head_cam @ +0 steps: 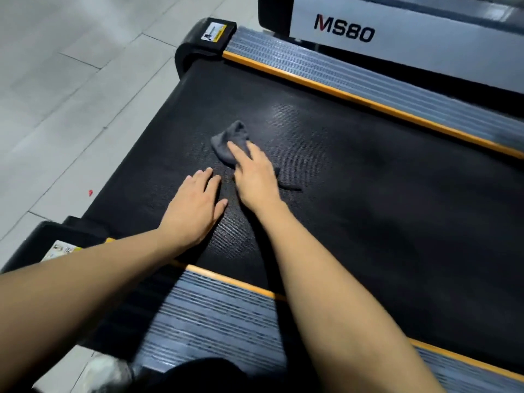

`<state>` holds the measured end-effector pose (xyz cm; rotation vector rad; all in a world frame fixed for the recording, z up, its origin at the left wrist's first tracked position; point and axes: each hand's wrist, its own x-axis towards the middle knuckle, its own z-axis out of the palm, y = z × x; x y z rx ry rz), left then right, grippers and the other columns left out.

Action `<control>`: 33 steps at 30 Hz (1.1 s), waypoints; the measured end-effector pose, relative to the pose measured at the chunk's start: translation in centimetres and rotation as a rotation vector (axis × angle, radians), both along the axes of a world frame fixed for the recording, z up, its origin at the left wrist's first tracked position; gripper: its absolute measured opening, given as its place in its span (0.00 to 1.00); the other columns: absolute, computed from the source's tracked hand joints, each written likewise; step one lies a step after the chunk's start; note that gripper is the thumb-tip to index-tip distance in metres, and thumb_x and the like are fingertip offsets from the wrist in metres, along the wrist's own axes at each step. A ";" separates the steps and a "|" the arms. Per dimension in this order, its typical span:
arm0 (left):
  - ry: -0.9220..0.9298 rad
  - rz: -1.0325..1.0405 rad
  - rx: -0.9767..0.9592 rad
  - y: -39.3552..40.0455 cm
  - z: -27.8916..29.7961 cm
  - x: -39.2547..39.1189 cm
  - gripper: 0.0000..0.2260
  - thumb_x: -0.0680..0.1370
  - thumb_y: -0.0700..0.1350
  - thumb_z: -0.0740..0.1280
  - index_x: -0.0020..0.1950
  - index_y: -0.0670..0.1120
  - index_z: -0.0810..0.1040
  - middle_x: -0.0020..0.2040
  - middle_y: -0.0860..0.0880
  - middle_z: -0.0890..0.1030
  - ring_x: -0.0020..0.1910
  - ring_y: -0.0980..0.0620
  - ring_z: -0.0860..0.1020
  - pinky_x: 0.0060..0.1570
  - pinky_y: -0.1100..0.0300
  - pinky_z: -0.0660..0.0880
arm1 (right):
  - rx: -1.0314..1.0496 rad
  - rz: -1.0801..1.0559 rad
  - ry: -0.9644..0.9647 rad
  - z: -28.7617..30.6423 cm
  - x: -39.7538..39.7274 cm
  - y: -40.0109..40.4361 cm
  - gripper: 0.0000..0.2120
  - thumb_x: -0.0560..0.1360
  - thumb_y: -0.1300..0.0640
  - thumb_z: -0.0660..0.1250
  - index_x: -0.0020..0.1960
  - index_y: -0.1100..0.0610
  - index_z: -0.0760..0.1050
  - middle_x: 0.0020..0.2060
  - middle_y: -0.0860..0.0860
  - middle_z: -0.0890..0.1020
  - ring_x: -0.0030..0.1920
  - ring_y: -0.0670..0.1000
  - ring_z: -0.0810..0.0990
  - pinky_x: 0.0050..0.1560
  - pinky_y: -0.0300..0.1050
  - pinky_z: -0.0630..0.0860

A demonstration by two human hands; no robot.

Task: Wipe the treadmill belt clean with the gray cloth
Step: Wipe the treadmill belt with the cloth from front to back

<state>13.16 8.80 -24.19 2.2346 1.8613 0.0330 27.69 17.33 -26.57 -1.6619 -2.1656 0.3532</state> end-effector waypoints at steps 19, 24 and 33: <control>0.056 0.037 -0.325 -3.1 4.7 -3.1 0.43 0.72 0.64 0.74 0.81 0.58 0.57 0.83 0.47 0.54 0.81 0.42 0.56 0.72 0.33 0.64 | -0.052 0.004 0.095 0.9 -3.2 -5.9 0.25 0.75 0.62 0.66 0.71 0.51 0.73 0.70 0.63 0.71 0.68 0.63 0.70 0.71 0.54 0.65; 0.004 0.040 -0.338 -3.4 4.7 -3.4 0.42 0.72 0.64 0.73 0.81 0.59 0.57 0.83 0.47 0.54 0.81 0.42 0.55 0.74 0.32 0.61 | -0.002 -0.237 -0.063 0.8 8.2 -8.2 0.26 0.74 0.59 0.66 0.71 0.48 0.73 0.70 0.59 0.73 0.66 0.61 0.72 0.67 0.54 0.67; -0.031 0.087 -0.303 -3.5 5.1 -2.7 0.46 0.66 0.59 0.80 0.79 0.52 0.63 0.82 0.47 0.60 0.79 0.42 0.61 0.70 0.30 0.64 | -0.059 -0.503 -0.070 2.5 12.5 -10.9 0.19 0.69 0.53 0.67 0.59 0.56 0.76 0.55 0.62 0.73 0.52 0.66 0.72 0.57 0.56 0.71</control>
